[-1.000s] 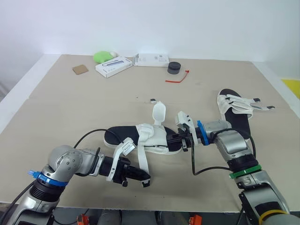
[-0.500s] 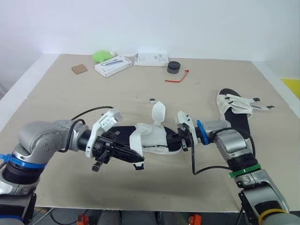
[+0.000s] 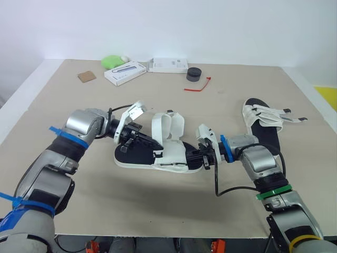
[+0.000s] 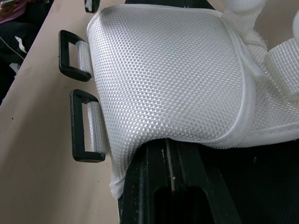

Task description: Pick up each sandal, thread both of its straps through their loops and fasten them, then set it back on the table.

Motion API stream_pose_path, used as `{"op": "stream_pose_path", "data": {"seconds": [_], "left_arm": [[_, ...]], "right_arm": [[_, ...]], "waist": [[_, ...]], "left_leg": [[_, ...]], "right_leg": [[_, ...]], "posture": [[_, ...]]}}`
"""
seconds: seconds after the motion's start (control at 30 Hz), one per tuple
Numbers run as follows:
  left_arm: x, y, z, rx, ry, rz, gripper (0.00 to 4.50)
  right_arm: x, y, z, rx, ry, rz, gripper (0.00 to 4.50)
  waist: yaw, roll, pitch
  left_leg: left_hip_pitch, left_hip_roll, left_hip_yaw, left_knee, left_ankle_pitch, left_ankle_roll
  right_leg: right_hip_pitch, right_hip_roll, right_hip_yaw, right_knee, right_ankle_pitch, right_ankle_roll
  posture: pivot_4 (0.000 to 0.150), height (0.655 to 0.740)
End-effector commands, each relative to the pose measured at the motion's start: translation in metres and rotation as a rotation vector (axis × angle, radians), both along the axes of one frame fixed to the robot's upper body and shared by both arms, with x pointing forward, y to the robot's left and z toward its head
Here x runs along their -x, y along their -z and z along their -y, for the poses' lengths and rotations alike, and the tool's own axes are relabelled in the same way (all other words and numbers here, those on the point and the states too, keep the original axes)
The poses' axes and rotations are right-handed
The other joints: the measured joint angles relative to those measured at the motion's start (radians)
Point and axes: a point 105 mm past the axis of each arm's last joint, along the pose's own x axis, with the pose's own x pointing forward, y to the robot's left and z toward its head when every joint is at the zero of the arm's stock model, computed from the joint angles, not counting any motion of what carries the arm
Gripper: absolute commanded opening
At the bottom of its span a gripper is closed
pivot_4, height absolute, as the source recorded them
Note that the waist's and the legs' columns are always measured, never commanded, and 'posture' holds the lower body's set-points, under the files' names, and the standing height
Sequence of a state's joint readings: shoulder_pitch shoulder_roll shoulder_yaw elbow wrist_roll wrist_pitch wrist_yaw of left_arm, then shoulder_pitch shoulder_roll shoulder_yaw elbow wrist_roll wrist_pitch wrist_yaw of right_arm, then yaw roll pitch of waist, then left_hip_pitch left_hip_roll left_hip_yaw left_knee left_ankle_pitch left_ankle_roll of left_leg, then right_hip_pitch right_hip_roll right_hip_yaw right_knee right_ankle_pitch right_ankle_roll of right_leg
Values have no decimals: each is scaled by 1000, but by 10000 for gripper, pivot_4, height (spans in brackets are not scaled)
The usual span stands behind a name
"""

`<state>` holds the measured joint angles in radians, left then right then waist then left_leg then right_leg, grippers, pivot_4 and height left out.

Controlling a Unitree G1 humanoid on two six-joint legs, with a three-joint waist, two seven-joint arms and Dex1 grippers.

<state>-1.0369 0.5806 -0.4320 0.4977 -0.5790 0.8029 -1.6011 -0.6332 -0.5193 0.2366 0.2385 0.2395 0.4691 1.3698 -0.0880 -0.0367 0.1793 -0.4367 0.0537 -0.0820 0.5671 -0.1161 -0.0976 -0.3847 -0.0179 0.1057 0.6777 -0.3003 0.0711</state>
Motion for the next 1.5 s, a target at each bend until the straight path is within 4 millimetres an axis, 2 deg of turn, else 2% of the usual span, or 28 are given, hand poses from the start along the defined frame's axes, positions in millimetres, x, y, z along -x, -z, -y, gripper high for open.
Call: {"op": "stream_pose_path", "data": {"seconds": [0.03,0.13,0.27,0.33,0.53,0.7,0.83,0.97,1.23,1.5], "left_arm": [[-2,-4,3,5,13,8,839],[-1,-2,5,4,17,-11,839],[3,14,4,-26,28,-22,839],[6,17,8,-13,36,-39,839],[13,12,21,40,61,-52,839],[13,-1,30,88,48,-37,839],[18,11,24,45,56,-16,839],[15,23,20,17,16,-20,839],[8,18,20,34,-20,-26,839],[9,22,16,24,-21,-13,839]], "right_arm": [[1,26,5,67,58,-68,0],[1,26,5,65,61,-65,0],[1,25,6,63,65,-64,0],[0,26,6,63,66,-65,0],[0,25,5,61,62,-64,0],[-2,24,3,57,60,-60,0],[-1,24,3,55,59,-62,0],[0,26,4,56,60,-65,0],[0,24,5,55,61,-67,0],[0,24,5,51,63,-70,0]], "waist": [[0,0,0],[0,0,0],[0,0,0],[0,0,0],[0,0,0],[-2,0,0],[-3,0,0],[-4,0,0],[-4,0,0],[-4,0,0]], "left_leg": [[0,0,0,0,0,0],[0,0,0,0,0,0],[0,0,0,0,0,0],[0,0,0,0,0,0],[0,0,-1,1,0,0],[1,0,-1,2,0,1],[1,0,-1,2,1,1],[3,0,-1,2,1,1],[3,0,-1,2,1,1],[3,0,-1,2,1,1]], "right_leg": [[0,0,0,0,0,0],[0,0,0,0,0,0],[1,0,0,1,0,1],[1,0,0,1,0,1],[1,0,0,1,0,1],[2,0,0,2,1,1],[2,1,1,3,1,1],[3,1,1,3,1,1],[4,1,1,3,1,1],[4,1,1,3,1,1]], "posture": [[1500,7400],[1500,7400],[1500,7400],[1500,7400],[1500,7400],[1500,7400],[1500,7400],[1500,7400],[1500,7400],[1500,7400]]}}
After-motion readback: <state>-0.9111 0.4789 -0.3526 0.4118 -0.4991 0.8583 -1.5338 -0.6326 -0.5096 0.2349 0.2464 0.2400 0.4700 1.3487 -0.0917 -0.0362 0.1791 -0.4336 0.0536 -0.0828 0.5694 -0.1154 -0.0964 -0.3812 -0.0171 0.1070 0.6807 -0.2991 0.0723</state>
